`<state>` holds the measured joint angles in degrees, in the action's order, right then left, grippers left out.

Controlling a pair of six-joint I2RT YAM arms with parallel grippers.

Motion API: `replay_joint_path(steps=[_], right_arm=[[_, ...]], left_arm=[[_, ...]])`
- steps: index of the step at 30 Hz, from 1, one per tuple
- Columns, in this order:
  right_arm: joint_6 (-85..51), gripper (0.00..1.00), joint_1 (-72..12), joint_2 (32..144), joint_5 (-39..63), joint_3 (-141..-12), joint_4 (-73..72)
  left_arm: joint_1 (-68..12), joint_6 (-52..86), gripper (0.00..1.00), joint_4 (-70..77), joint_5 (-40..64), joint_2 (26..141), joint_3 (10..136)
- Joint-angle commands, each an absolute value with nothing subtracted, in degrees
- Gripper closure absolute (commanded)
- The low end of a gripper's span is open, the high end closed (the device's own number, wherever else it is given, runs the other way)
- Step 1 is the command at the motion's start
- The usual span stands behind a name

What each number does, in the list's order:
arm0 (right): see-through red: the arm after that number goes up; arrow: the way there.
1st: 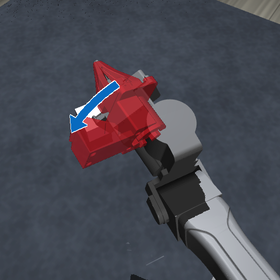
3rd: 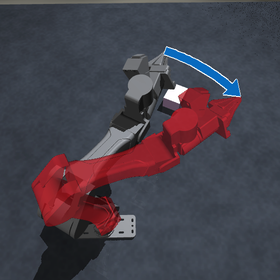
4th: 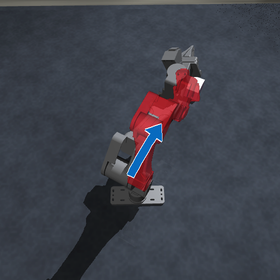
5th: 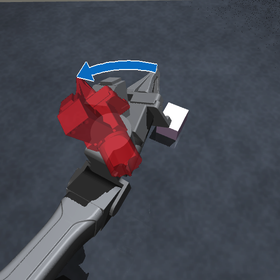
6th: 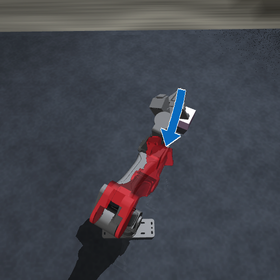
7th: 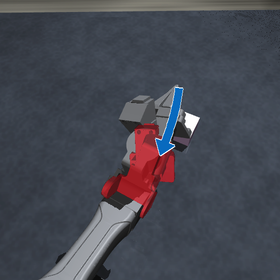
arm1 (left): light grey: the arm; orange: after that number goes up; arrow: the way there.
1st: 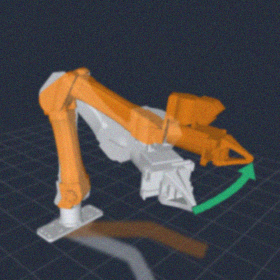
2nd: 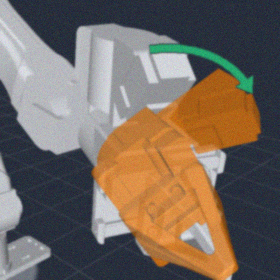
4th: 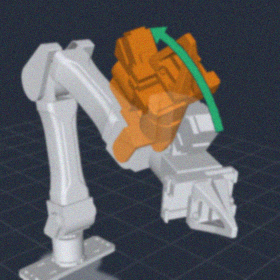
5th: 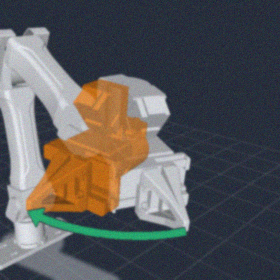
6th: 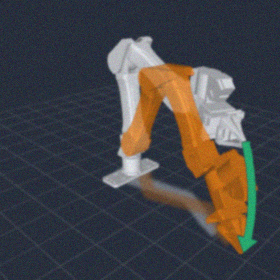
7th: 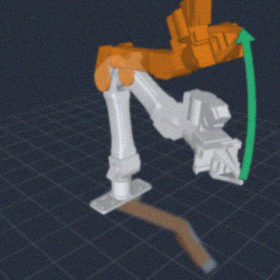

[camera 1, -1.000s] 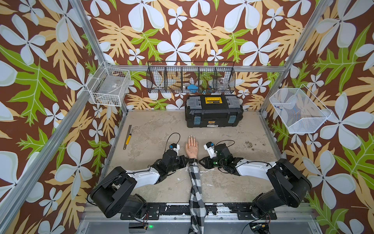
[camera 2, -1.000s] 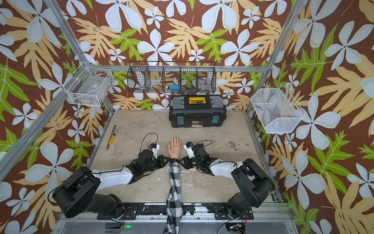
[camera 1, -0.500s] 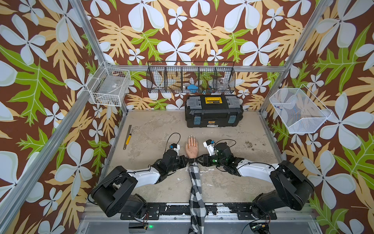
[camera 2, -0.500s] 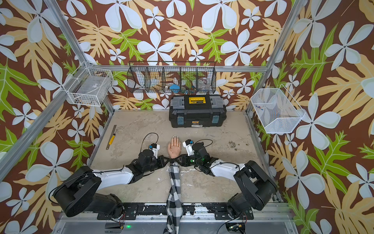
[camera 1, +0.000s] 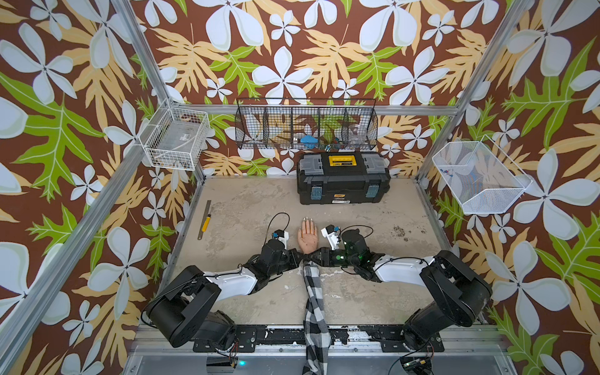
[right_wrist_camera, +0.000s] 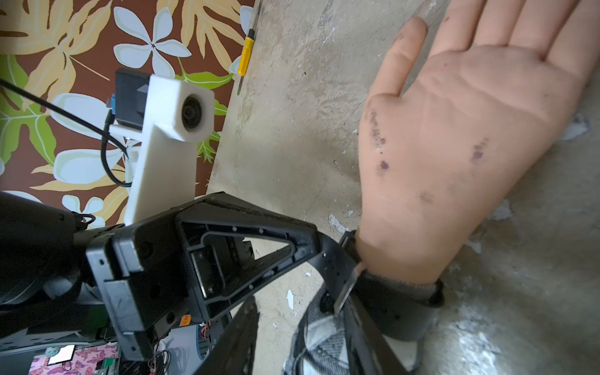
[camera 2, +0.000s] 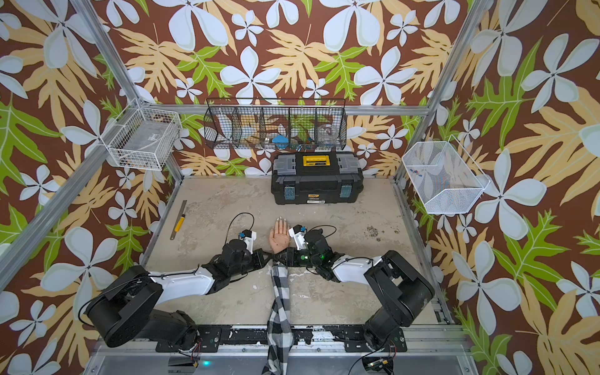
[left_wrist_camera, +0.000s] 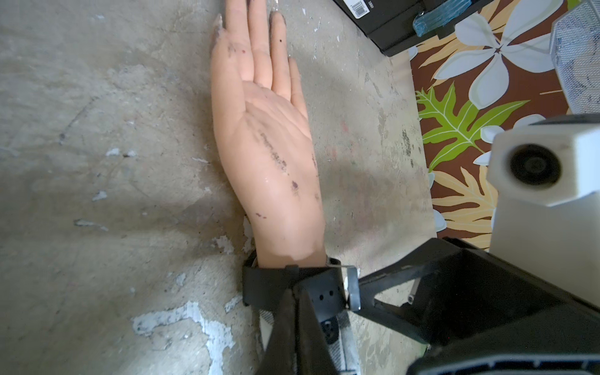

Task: Take off the watch
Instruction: Untie the watch from the hand.

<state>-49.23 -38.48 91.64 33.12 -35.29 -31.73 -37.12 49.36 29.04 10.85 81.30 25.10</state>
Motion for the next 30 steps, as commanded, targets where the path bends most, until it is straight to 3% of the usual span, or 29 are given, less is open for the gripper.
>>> replay_joint_path(steps=[1, 12, 22, 30], right_arm=[[-50.43, 0.56, -38.75, 91.91, 33.66, -35.86, -34.43], [-54.11, 0.56, -39.29, 93.68, 35.42, -35.07, -39.11], [-55.90, 0.56, -39.88, 95.35, 35.86, -36.44, -40.78], [-56.07, 0.56, -40.66, 96.56, 36.03, -37.81, -40.53]], left_arm=[[-37.09, 49.22, 1.00, 29.79, 11.60, 80.58, 25.49], [-37.09, 50.41, 1.00, 30.14, 12.93, 77.67, 25.07], [-37.09, 52.36, 0.64, 32.60, 11.64, 78.81, 21.53], [-37.09, 52.21, 0.57, 32.92, 9.68, 78.80, 19.71]])
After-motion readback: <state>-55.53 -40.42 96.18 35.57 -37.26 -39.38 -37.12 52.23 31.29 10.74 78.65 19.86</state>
